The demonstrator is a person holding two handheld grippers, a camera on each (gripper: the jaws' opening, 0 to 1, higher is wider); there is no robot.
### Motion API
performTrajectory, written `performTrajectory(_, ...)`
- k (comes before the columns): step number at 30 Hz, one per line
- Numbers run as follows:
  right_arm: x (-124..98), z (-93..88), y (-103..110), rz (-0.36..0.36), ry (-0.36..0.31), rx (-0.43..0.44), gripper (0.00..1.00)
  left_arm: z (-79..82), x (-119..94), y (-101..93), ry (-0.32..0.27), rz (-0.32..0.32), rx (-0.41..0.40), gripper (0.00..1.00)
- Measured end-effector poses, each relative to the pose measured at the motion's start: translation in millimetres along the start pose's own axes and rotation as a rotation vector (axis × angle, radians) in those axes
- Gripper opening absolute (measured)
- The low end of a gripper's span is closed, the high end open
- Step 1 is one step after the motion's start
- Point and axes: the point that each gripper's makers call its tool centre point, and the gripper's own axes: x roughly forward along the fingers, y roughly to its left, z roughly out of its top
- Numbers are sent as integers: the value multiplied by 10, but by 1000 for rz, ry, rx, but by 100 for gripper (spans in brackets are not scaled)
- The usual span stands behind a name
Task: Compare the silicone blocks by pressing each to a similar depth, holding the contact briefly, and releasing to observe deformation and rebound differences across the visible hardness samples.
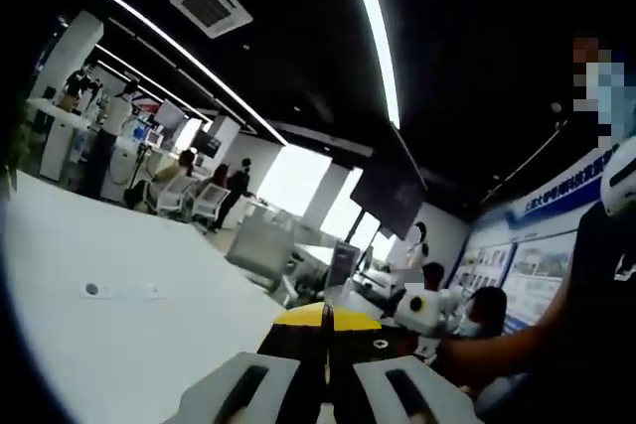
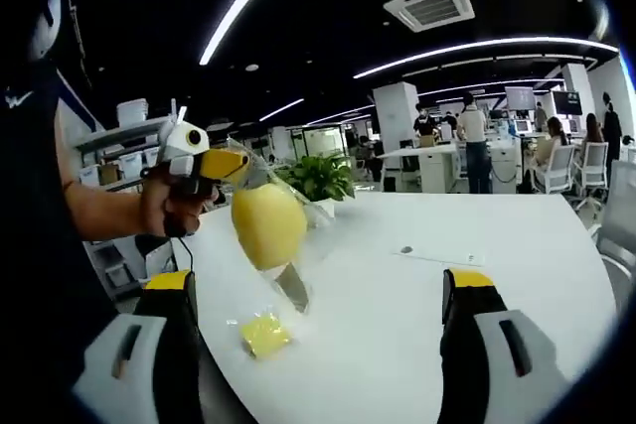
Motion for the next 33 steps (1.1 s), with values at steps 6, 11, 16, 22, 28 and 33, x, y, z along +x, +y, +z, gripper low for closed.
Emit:
performTrajectory(6, 65, 126, 125, 58, -23, 8, 96, 74, 62, -227, -10, -83, -26, 0)
performTrajectory(11, 92, 150, 240, 103, -27, 1, 96, 97, 98, -384, -11, -136, -35, 0)
performTrajectory(16, 110, 184, 419, 166, -26, -6, 84, 94, 106, -533, -13, -193, -60, 0)
performTrajectory(22, 143, 255, 565, 222, -35, -28, 73, 72, 96, -628, -13, -229, -89, 0)
performTrajectory(28, 153, 381, 731, 271, -68, -56, 56, 100, 65, -685, -26, -255, -116, 0)
performTrajectory(33, 138, 330, 824, 323, -40, -50, 33, 100, 65, -685, -24, -252, -110, 0)
